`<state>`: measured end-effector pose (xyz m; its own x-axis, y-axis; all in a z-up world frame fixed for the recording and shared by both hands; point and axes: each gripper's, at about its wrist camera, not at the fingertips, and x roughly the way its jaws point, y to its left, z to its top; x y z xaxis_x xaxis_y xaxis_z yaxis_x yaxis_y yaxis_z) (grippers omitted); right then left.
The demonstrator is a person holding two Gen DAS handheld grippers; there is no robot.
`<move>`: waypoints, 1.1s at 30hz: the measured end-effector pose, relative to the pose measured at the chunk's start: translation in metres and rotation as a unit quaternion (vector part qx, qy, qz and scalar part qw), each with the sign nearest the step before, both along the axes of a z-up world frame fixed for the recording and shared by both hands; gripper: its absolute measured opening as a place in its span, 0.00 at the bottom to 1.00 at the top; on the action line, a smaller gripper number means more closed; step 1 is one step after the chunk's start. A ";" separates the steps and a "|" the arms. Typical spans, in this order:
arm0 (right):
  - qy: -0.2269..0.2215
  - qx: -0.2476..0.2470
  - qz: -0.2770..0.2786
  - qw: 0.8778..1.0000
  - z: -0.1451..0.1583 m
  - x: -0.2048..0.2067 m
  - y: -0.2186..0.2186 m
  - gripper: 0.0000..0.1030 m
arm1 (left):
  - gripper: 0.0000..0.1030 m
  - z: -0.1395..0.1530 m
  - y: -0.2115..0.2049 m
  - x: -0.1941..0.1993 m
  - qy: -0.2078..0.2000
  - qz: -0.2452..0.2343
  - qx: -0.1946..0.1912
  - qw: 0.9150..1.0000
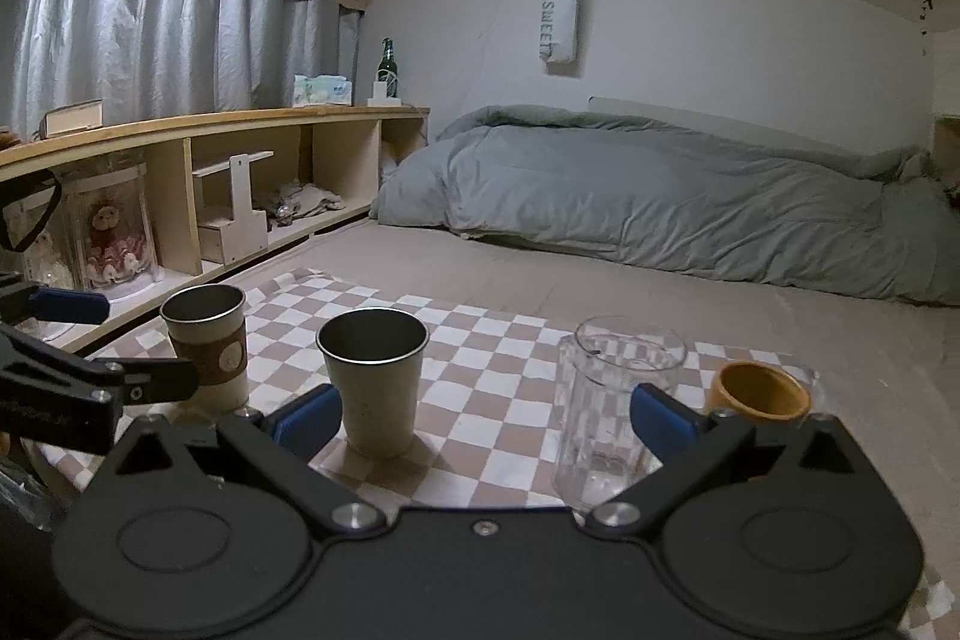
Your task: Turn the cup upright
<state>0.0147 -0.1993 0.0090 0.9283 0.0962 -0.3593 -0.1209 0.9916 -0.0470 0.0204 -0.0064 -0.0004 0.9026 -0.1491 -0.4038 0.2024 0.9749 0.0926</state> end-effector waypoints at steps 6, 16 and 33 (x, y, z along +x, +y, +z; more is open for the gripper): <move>0.003 0.002 -0.009 1.000 -0.007 -0.008 -0.004 1.00 | 1.00 -0.001 0.006 -0.009 -0.013 0.009 -0.002 1.000; 0.000 0.002 -0.014 1.000 -0.012 -0.015 -0.005 1.00 | 1.00 -0.006 0.014 -0.017 -0.016 0.028 -0.007 0.999; -0.004 0.004 -0.012 1.000 -0.011 -0.019 -0.004 1.00 | 1.00 -0.007 0.016 -0.018 -0.013 0.028 -0.008 1.000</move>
